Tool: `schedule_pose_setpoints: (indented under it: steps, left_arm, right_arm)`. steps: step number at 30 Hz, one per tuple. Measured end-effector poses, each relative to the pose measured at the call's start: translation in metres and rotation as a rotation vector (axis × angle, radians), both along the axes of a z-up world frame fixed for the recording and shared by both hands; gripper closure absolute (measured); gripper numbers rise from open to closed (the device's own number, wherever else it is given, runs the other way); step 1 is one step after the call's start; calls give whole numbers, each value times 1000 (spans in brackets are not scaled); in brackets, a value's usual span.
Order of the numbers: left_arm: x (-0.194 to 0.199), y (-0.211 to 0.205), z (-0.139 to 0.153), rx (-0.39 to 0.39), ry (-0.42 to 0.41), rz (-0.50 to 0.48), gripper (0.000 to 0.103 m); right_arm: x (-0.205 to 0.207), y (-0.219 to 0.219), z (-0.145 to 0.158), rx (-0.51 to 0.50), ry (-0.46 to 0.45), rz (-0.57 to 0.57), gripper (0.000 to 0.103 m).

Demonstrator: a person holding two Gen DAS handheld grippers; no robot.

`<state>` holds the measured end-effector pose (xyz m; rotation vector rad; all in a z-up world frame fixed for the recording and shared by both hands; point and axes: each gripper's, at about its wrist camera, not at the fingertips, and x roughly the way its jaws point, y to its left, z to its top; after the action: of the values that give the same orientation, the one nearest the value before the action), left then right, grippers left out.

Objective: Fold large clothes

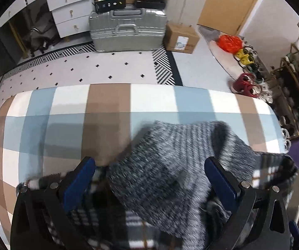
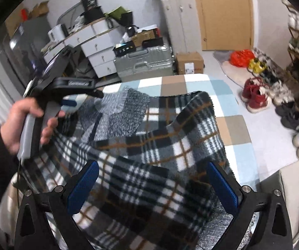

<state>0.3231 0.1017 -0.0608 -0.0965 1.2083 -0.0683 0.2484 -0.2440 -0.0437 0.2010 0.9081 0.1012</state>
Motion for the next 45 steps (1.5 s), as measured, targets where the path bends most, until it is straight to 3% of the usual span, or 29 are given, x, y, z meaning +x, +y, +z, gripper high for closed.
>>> schedule_pose_setpoints:
  steps: [2,3,6,8,9,14,16,20,24,31,36,42,45]
  left_arm:
    - [-2,4,0,-31,6,1,25]
    - [1,4,-1,-44,13,-7,42]
    - [4,0,-4,-8,13,-27,59]
    - [3,-1,-2,2,-6,-40,75]
    - [0,0,0,-17,-20,-45,91]
    - [-15,11,15,-53,-60,-60,95]
    - [-20,14,18,-103,-45,-96,96]
    - [-46,22,29,-165,-96,-155,97]
    - [-53,24,28,-187,-102,-184,97]
    - [-51,27,19,-239,-111,-210,97]
    - [-53,28,18,-250,-116,-246,97]
    - [-47,32,10,-280,-103,-283,97]
    - [-46,36,8,-295,-105,-282,97]
  right_arm:
    - [-3,4,-2,-2,-4,24,0]
    - [-5,6,-2,-2,-3,30,0]
    - [-10,12,-5,-3,0,41,0]
    - [-12,14,-6,-19,14,48,0]
    - [-13,15,-6,-26,19,54,0]
    - [-16,13,11,-61,-1,56,0]
    - [-12,12,19,-63,-10,57,0]
    - [2,11,36,-64,-45,40,0]
    - [30,21,43,-133,-47,47,0]
    - [109,41,18,-113,56,66,0]
    - [164,71,-12,-261,159,148,1]
    - [199,87,-34,-336,186,195,4]
    - [208,94,-44,-346,210,238,23]
